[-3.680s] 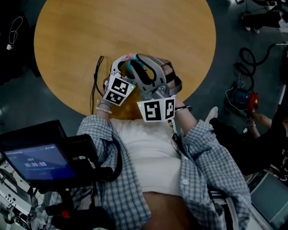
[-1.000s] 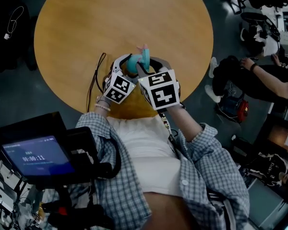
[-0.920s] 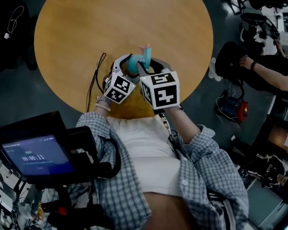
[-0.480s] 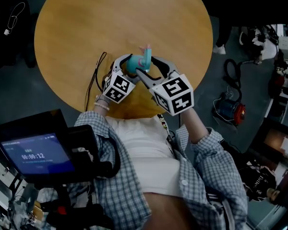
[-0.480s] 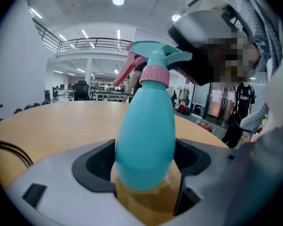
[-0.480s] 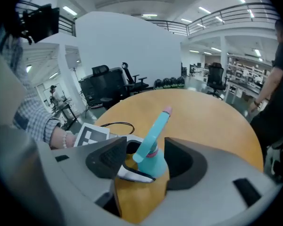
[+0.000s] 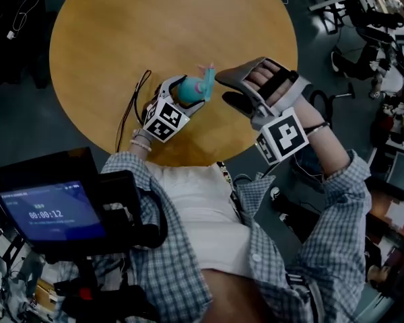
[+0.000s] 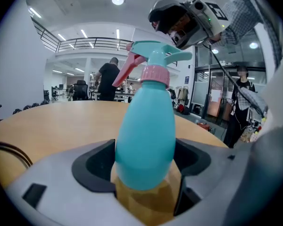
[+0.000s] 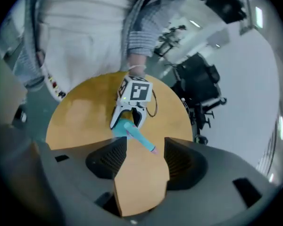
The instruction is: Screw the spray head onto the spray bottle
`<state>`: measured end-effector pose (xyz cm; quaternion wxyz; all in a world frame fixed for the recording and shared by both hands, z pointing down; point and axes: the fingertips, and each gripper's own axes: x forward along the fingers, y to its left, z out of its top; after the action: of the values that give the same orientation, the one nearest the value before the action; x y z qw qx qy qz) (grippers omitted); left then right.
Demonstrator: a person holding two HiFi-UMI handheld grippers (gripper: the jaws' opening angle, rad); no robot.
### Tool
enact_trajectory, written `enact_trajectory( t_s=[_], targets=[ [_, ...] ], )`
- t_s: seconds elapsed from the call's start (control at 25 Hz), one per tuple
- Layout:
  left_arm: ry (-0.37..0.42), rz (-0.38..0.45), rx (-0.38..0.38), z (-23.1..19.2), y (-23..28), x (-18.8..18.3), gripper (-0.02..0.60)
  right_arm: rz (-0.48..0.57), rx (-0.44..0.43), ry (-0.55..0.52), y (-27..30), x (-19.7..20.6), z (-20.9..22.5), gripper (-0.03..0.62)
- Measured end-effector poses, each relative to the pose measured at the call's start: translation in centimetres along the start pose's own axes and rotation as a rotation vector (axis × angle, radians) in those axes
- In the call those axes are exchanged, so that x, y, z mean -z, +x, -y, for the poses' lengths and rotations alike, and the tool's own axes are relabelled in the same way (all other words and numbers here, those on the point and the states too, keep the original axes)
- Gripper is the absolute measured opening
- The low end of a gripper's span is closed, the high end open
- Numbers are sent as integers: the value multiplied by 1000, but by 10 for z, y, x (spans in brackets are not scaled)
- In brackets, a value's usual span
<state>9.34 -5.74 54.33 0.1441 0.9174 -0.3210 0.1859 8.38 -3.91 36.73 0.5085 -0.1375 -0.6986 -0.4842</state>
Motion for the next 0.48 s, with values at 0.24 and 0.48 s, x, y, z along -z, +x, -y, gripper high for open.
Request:
enact_trajectory(
  t_s=[0.24,0.48],
  targets=[
    [-1,-3,0,-2,4,2,387,6,-135,-510,32,-23,-9,225],
    [-2,-4,0,-3,8,0,387,-22,-264,-778,59,-15,-33,225]
  ],
)
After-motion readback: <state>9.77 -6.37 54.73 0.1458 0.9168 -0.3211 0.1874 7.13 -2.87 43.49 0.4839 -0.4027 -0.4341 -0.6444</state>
